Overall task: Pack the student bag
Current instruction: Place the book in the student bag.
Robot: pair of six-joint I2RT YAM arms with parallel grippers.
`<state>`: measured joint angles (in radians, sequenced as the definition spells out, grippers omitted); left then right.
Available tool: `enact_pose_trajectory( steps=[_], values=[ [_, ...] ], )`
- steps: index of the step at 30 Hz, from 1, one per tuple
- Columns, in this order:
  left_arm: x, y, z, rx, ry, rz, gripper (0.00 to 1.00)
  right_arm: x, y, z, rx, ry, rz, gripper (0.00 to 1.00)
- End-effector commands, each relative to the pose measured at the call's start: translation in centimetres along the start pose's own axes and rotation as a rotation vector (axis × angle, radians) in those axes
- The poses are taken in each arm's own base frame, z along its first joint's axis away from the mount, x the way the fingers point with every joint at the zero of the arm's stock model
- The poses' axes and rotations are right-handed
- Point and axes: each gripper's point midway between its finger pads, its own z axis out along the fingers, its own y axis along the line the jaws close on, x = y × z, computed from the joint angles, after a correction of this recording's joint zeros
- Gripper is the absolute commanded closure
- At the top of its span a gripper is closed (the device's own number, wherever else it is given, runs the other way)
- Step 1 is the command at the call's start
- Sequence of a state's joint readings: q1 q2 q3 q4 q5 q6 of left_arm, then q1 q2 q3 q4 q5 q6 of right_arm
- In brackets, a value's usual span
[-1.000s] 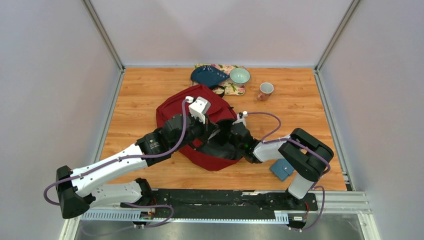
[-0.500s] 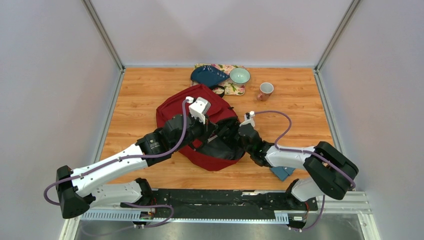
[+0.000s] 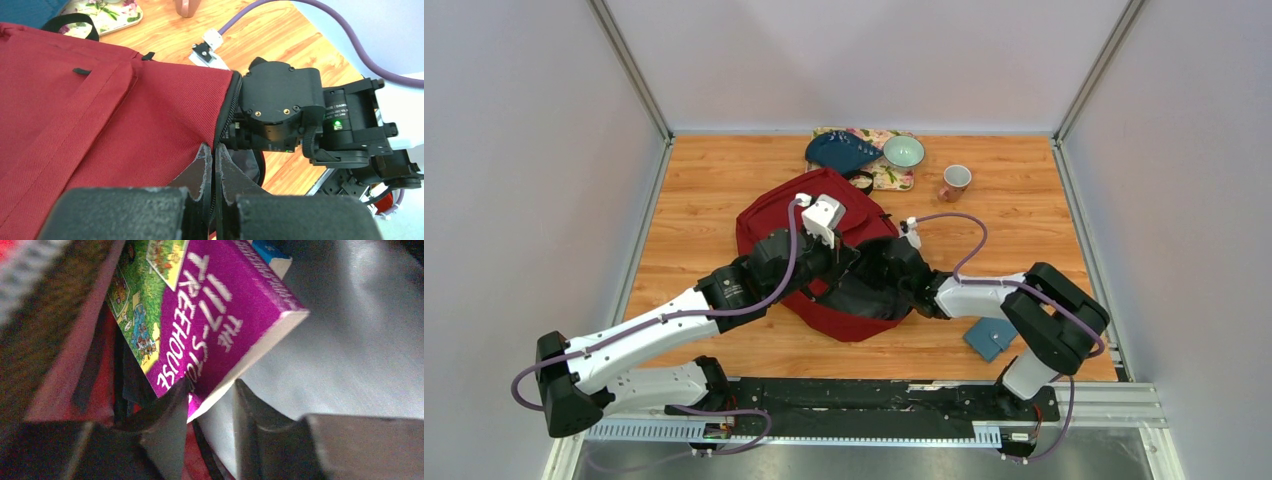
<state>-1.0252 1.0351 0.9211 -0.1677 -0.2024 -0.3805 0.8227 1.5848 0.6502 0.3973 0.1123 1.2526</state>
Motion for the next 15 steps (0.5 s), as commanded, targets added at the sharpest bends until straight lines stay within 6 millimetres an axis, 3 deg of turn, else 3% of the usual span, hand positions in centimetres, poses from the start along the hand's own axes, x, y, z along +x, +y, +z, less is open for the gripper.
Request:
enact_pose_trajectory(
  steps=[1,2,6,12,15],
  values=[
    [-2.4,-1.1,-0.8,0.049,-0.077,-0.029,1.00,-0.8,3.6,1.4,-0.096,-0.011,-0.008,0.76],
    [-2.4,-1.1,-0.9,0.047,-0.077,-0.029,1.00,-0.5,3.5,1.7,-0.096,0.005,-0.007,0.86],
    [-2.4,-0.9,-1.0,0.038,-0.079,-0.029,1.00,-0.2,4.6,2.6,-0.126,0.025,-0.010,0.98],
    [-2.3,-0.8,-0.9,0.034,-0.078,-0.026,1.00,0.0,5.5,4.3,-0.136,0.031,0.039,1.00],
    [-2.2,-0.8,-0.8,0.032,-0.075,-0.026,1.00,-0.2,6.0,4.8,-0.168,0.019,0.060,0.96]
  ],
)
